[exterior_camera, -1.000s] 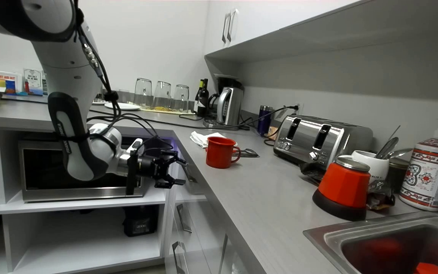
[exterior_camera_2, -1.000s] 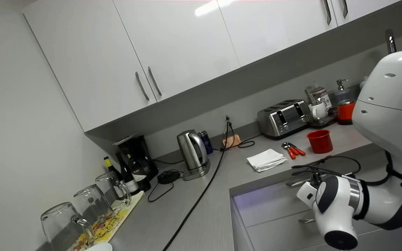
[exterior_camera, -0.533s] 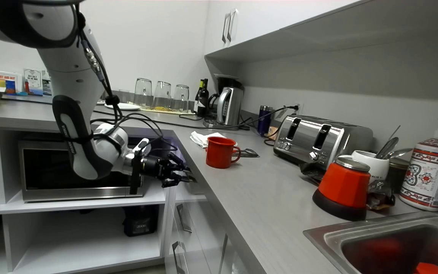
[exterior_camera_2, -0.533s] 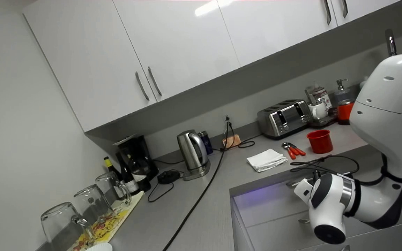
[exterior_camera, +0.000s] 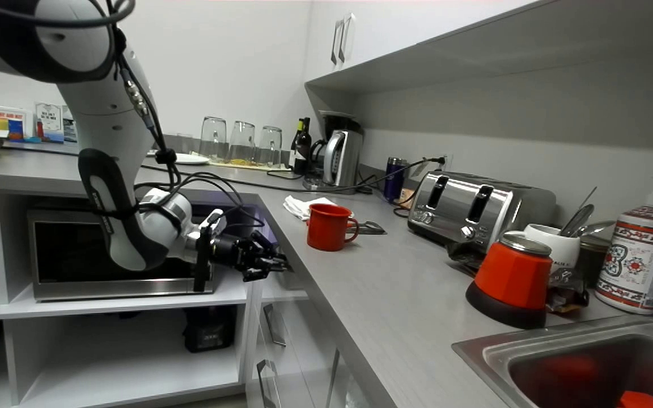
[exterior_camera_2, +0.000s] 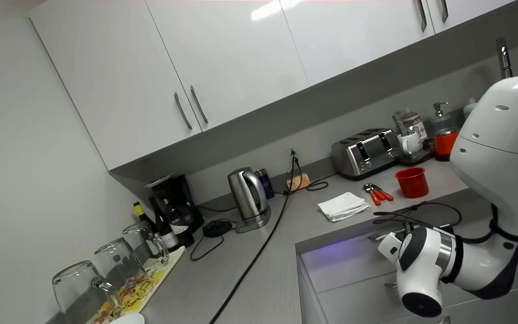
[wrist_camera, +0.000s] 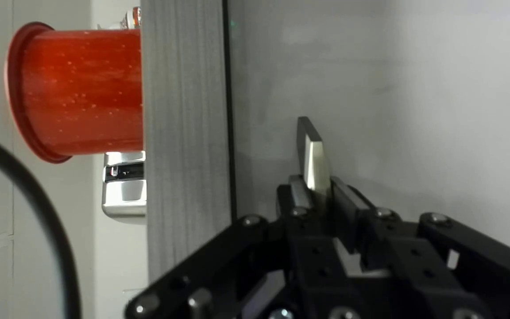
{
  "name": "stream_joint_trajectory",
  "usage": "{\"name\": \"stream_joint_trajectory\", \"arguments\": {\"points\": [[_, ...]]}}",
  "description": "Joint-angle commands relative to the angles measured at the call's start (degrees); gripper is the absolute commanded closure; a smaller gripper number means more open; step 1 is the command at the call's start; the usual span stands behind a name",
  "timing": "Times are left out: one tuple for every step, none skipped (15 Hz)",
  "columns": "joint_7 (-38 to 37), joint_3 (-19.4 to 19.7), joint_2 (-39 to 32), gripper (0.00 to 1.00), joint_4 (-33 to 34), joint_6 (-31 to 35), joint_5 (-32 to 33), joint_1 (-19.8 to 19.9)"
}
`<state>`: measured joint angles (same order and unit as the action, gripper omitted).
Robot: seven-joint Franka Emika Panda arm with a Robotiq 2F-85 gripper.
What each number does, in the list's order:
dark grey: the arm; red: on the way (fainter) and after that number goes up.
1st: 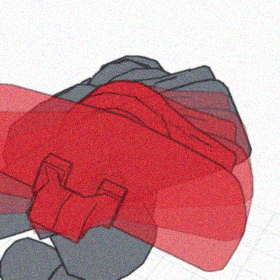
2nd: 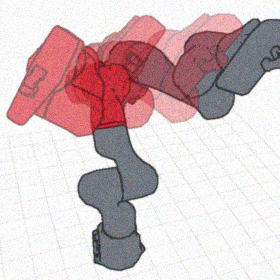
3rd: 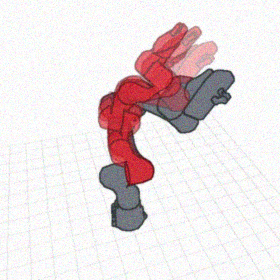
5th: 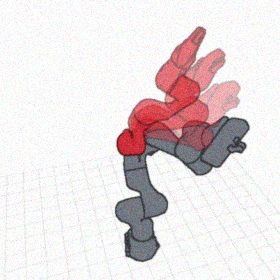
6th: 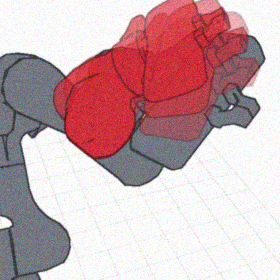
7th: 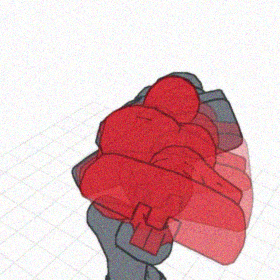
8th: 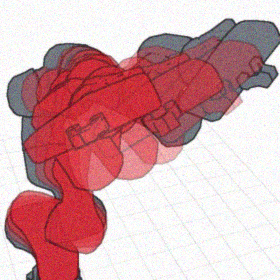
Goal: Open the topmost drawer, put the red mug inside it, and then close the drawer
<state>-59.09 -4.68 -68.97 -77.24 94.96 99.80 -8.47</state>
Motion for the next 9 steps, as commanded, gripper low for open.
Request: {"name": "stream_joint_trajectory", "arguments": {"points": [[0.9,1.0,-0.6,0.96,1.1,0.2,-0.3,-1.4],[0.5,1.1,-0.2,0.96,0.2,0.3,0.1,-1.8],[0.2,1.2,0.1,0.96,-0.6,0.4,0.6,-2.2],[-0.4,1.3,0.6,0.96,-2.0,0.5,1.2,-2.7],[-0.9,1.4,0.9,0.96,-2.9,0.6,1.8,-3.1],[-1.6,1.5,1.3,0.96,-4.3,0.6,2.6,-3.6],[-2.1,1.6,1.7,0.96,-5.3,0.7,3.2,-3.9],[-2.8,1.6,2.0,0.96,-6.5,0.6,4.0,-4.3],[-3.5,1.6,2.4,0.96,-8.0,0.7,5.1,-4.7]]}}
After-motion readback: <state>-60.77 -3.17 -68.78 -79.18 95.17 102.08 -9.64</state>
